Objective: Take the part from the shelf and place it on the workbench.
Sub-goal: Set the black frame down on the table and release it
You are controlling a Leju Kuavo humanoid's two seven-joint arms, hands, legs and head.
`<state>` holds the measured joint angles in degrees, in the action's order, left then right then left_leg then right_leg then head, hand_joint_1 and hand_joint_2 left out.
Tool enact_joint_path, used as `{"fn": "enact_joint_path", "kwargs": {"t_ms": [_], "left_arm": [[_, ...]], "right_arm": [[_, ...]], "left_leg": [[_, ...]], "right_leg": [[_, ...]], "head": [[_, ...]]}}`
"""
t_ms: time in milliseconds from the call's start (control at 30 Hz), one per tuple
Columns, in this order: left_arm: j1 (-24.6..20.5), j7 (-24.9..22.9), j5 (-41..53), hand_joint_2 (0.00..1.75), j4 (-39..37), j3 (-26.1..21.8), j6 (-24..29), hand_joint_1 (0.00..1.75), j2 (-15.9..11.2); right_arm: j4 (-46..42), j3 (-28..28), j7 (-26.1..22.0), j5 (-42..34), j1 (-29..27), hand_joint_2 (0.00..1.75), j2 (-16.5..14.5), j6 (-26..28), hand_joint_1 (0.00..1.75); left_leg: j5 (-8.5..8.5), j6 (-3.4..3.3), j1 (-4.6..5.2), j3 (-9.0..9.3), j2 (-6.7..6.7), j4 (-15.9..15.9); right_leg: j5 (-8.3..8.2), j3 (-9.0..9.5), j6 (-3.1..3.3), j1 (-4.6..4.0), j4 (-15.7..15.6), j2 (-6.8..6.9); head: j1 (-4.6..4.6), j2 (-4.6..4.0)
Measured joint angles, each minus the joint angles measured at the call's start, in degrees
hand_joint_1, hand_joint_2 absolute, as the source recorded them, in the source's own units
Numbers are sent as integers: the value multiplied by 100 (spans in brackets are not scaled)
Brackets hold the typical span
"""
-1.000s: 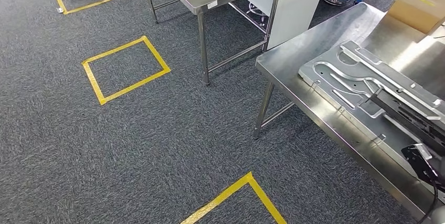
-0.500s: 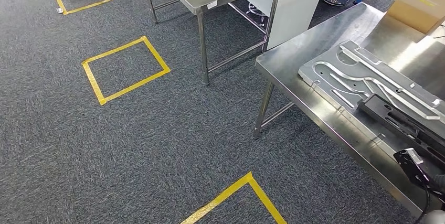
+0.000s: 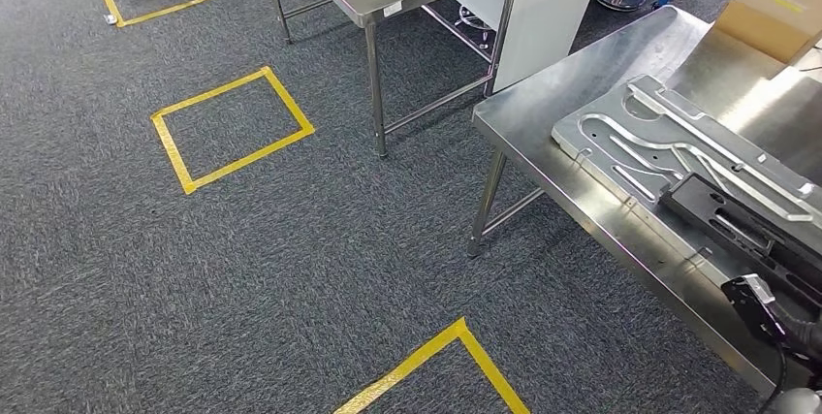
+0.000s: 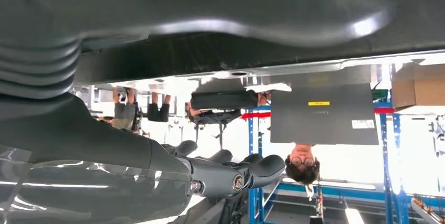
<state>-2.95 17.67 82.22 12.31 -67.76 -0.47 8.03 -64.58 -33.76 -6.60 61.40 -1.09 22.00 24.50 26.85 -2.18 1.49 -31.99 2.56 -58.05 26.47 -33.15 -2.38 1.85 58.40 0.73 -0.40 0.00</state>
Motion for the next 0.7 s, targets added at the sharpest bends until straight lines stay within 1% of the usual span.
{"fn": "enact_joint_path", "kwargs": {"t_ms": [100, 200, 300, 333, 400, 433, 467, 533, 567, 600, 633, 667, 700], "left_arm": [[1, 157, -84, 0, 0, 1, -85, 0, 4], [2, 319, -147, 0, 0, 1, -130, 0, 7], [3, 370, -170, 0, 0, -1, -165, 0, 5], [4, 380, -174, 0, 0, -2, -173, 0, 5], [3, 397, -180, 0, 0, -3, -193, 0, 11], [2, 406, -181, 0, 0, -4, -201, 0, 16], [1, 414, -181, 0, 0, -5, -207, 0, 21], [3, 421, -182, 0, 0, -7, -212, 0, 30], [7, 422, -183, 0, 0, -8, -214, 0, 32], [10, 422, -181, 0, 0, -9, -215, 0, 34], [13, 421, -176, 0, 0, -9, -215, 0, 37], [13, 415, -172, 0, -1, -10, -215, 0, 42], [12, 403, -167, 0, -1, -10, -215, 0, 46]], "right_arm": [[9, 1, 0, -10, -3, 0, -10, 17, 0], [10, -1, -5, -57, -17, 0, -10, 30, 0], [6, -14, -31, -121, -27, 0, -1, 21, 0], [-5, -26, -42, -138, -30, 0, 14, 17, 0], [-58, -74, -60, -168, -45, 0, 67, 10, 0], [-84, -106, -64, -180, -54, 0, 98, 7, 0], [-103, -142, -67, -188, -61, 0, 124, 4, 0], [-108, -204, -68, -196, -81, 0, 154, -7, 0], [-108, -226, -68, -198, -98, 0, 159, -12, 0], [-110, -241, -69, -200, -113, 0, 162, -15, 0], [-120, -255, -69, -207, -124, 0, 169, -15, 0], [-145, -275, -73, -226, -128, 0, 188, -22, 0], [-179, -302, -78, -256, -123, 0, 213, -43, 0]], "left_leg": [[0, 0, 0, 0, 0, -1], [7, -9, 8, -6, 0, -16], [28, -56, 29, -32, 0, -58], [23, -71, 29, -33, -1, -48], [-43, -110, -2, 17, 6, 66], [-89, -138, -19, 48, 13, 139], [-132, -161, -37, 72, 20, 205], [-169, -183, -39, 64, 27, 234], [-176, -181, -38, 50, 28, 224], [-180, -176, -40, 35, 29, 203], [-181, -167, -45, 13, 29, 173], [-170, -149, -53, -17, 29, 127], [-150, -120, -58, -55, 28, 65]], "right_leg": [[-1, -1, -1, 0, 0, 0], [-8, 0, -11, 11, -8, -1], [-28, 3, -46, 35, -26, -1], [-34, 7, -58, 31, -35, 0], [-15, 12, -86, 23, -32, -5], [70, -20, -94, 19, 53, -12], [225, -103, -100, 14, 256, -23], [624, -399, -121, 18, 952, -41], [745, -527, -141, 23, 1260, -46], [761, -579, -162, 33, 1407, -47], [671, -530, -182, 45, 1340, -45], [501, -368, -204, 63, 1052, -34], [368, -170, -222, 83, 673, -6]], "head": [[1, 0], [0, 0], [-3, 0], [-4, 0], [-1, 0], [1, 0], [4, 0], [6, 0], [5, 0], [4, 0], [4, 0], [5, 0], [6, 0]]}}
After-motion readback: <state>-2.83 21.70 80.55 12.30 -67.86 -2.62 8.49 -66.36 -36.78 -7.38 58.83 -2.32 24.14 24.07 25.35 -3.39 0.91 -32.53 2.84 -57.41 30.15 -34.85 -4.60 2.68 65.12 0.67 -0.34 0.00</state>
